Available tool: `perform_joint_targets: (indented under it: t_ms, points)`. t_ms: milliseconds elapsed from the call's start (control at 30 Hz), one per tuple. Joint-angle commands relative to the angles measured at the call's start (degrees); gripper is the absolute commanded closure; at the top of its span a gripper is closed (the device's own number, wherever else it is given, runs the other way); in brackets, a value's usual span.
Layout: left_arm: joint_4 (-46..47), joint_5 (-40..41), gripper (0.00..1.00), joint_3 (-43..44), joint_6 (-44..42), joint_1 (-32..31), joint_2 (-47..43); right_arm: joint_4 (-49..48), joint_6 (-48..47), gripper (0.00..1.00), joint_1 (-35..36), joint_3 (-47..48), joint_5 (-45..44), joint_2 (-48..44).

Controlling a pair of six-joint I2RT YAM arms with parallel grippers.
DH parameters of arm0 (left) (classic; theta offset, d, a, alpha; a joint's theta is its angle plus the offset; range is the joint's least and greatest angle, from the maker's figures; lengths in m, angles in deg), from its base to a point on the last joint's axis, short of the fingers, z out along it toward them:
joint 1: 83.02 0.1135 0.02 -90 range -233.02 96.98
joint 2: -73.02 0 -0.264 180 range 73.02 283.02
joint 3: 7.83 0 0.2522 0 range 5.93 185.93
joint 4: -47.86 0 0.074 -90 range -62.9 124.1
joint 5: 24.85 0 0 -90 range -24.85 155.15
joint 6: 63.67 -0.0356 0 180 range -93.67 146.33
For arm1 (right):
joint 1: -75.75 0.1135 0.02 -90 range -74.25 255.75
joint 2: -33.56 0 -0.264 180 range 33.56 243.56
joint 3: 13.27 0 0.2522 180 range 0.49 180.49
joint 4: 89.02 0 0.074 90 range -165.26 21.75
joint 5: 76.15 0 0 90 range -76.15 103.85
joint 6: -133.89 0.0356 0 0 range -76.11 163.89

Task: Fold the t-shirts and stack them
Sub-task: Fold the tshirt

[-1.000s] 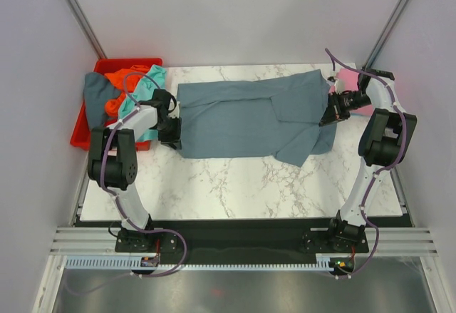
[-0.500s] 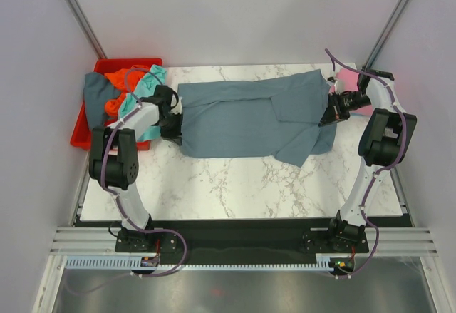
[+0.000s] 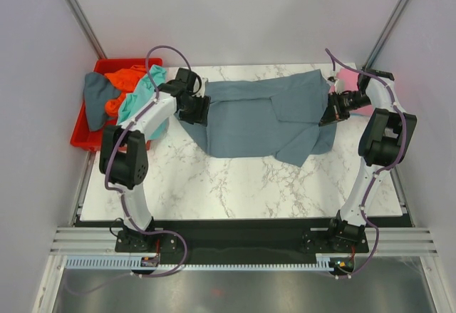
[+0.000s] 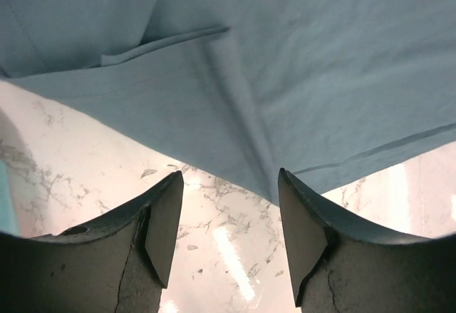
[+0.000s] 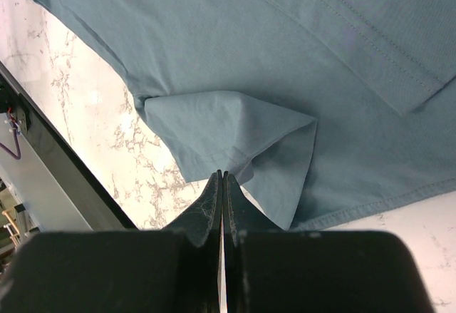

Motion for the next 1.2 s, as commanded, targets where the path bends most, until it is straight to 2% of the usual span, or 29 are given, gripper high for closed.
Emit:
perform_joint_targets:
  t_ms: [0, 100, 200, 233, 267, 433, 567, 600, 733, 833, 1167]
  points:
    - [-0.3, 4.5, 0.36, -1.1, -0.7, 0.6, -3.2, -1.1, -0.8, 1.00, 0.1, -0.6, 2.2, -2.5]
    - [-0.3, 4.4, 0.41, -5.4, 0.2, 0.6, -5.4, -1.4, -1.0, 1.00, 0.0, -1.7, 2.3, -2.8]
    - [-0.3, 4.4, 0.41, -7.5, 0.2, 0.6, -5.1, -2.0, -0.3, 1.00, 0.0, -1.9, 2.5, -2.4]
    - [0.3, 2.2, 0.56, -6.5, -0.9, 0.6, -3.7, -2.3, -0.1, 1.00, 0.0, -1.7, 2.7, -2.2]
    - [0.3, 1.4, 0.57, -5.7, -1.2, 0.6, -2.9, -2.5, 0.1, 1.00, 0.0, -1.5, 2.7, -2.2]
    - [-0.6, -1.3, 0.55, 4.1, -2.6, 0.0, 3.2, -3.2, 0.8, 1.00, 0.0, -1.9, 2.6, -2.5]
    - [-1.4, 0.1, 0.54, 10.3, -3.6, -0.8, 8.8, -3.4, 0.7, 1.00, 0.0, -2.5, 2.4, -2.5]
    - [-1.4, 0.5, 0.53, 11.2, -6.2, -1.0, 10.8, -3.5, 0.7, 1.00, -0.1, -2.5, 2.5, -2.5]
    - [-2.0, 8.4, 0.50, 16.7, -9.7, -4.3, 15.7, -3.8, 0.8, 1.00, 0.0, -2.3, 2.5, -2.1]
    - [-2.0, 12.0, 0.50, 19.2, -11.3, -6.4, 17.7, -3.9, 0.9, 1.00, -0.1, -1.9, 2.6, -1.8]
    - [-2.0, 15.2, 0.48, 21.1, -12.3, -9.5, 20.8, -4.1, 0.7, 1.00, -0.4, -1.6, 2.9, -0.7]
